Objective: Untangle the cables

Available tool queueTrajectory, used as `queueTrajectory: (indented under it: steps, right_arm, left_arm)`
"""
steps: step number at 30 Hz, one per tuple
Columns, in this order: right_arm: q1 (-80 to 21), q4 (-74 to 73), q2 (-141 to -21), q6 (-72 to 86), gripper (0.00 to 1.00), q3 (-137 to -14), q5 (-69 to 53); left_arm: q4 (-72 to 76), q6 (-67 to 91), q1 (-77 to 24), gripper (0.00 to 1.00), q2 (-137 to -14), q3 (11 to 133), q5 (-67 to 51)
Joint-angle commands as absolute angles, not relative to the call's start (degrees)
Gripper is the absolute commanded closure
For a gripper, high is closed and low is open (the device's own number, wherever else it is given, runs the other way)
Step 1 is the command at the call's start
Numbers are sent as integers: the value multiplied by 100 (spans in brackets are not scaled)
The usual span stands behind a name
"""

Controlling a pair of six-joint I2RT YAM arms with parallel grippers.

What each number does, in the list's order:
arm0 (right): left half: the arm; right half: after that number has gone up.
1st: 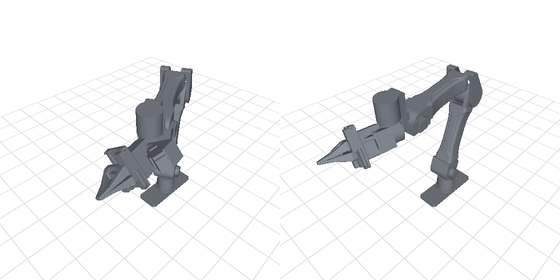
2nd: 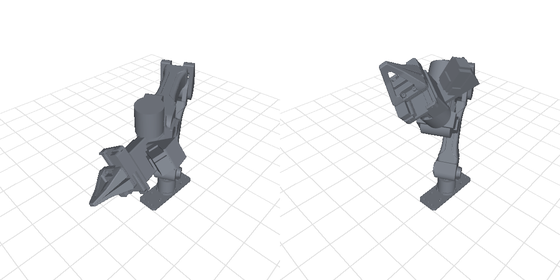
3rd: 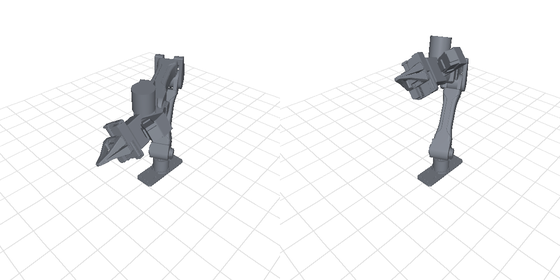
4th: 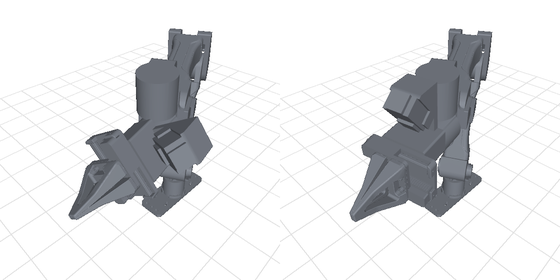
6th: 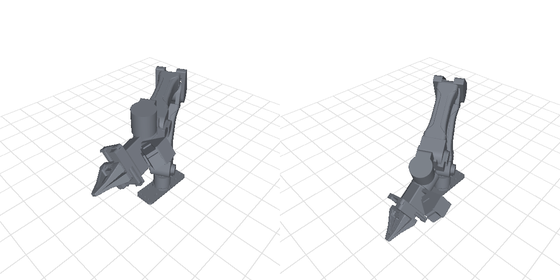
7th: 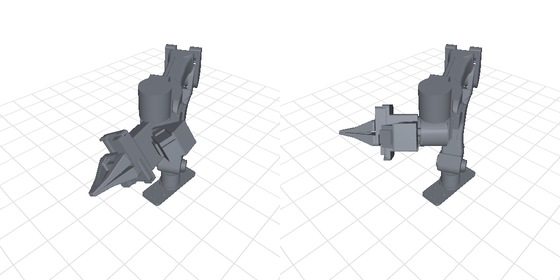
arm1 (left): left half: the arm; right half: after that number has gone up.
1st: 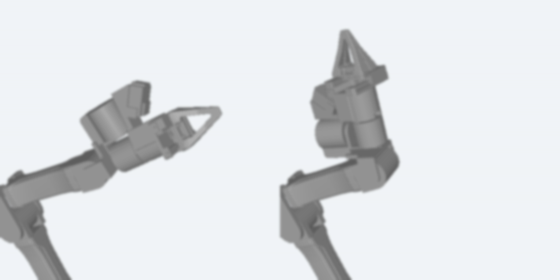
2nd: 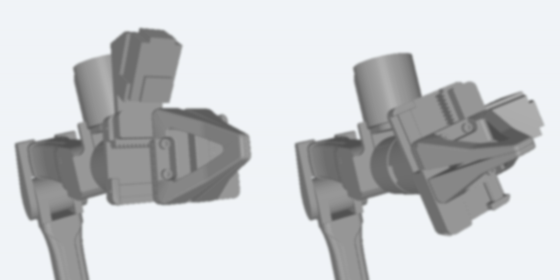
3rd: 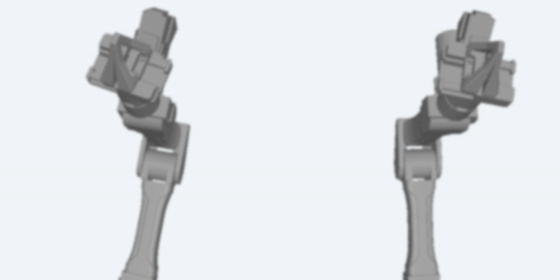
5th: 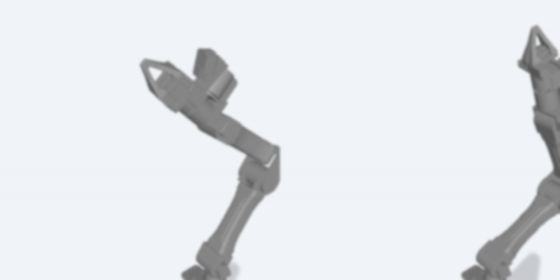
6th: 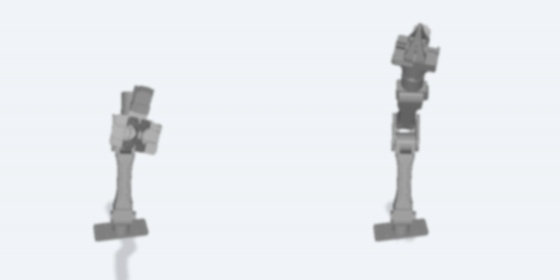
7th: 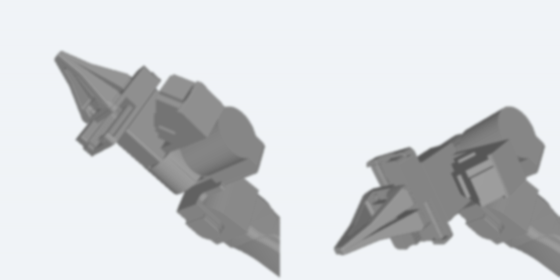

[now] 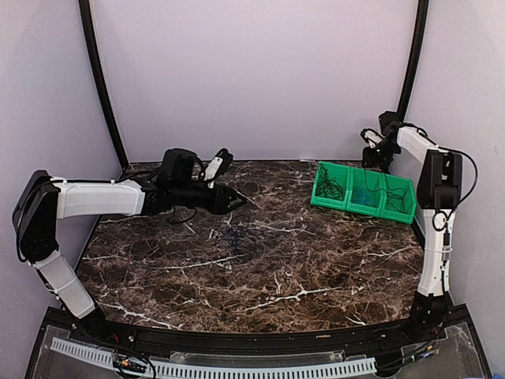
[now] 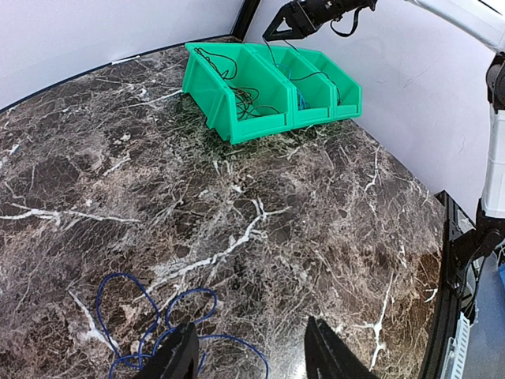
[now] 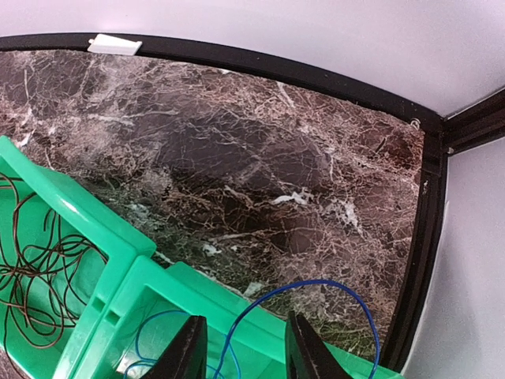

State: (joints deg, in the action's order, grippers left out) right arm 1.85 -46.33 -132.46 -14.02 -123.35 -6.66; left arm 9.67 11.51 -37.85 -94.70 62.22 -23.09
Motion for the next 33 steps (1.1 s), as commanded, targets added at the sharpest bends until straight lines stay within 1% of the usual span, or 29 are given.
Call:
queueTrajectory:
  steps: [1,7,9,11,13,14,16,18,23,29,33]
  right_arm:
    - [387,-4642,-13552,-1126,64,-12640,-1023]
    - [527,-4624,-13625,-1147,65,-12611,-1552]
    - [527,-4653,-13660,-1238,68,-12613,-1697]
    - [527,-4683,-13694,-1276,74,-12612,-1787]
    - [527,-4721,-13695,-1332,84,-12597,-1882]
    - [527,-4721,-13689,-1357,87,-12581,-1904]
    - [527,-4722,-13628,-1377,96,-12554,-1930]
    - [527,-4708,-13502,-1402,100,-12511,-1957]
    - [527,-4628,-12755,-1448,100,-12081,-1861]
    - [693,-3962,-11280,-1536,100,-10411,-1779]
    - [896,-3792,-10682,-1650,100,-9522,-1723]
  left_arm:
    - [881,1063,-3816,51,-9248,6342,-2322]
    - [879,1063,-3831,51,-9292,6349,-2333]
    - [879,1073,-3832,51,-9310,6349,-2344]
    - [879,1072,-3830,51,-9323,6348,-2353]
    - [877,1072,-3832,51,-9329,6353,-2355]
    - [878,1072,-3832,51,-9332,6354,-2355]
    - [879,1071,-3829,51,-9339,6351,-2358]
    - [879,1074,-3831,51,-9347,6353,-2368]
    - [876,1081,-3837,51,-9382,6360,-2395]
    - [870,1081,-3848,51,-9374,6356,-2414]
    - [878,1091,-3857,51,-9371,6362,-2430]
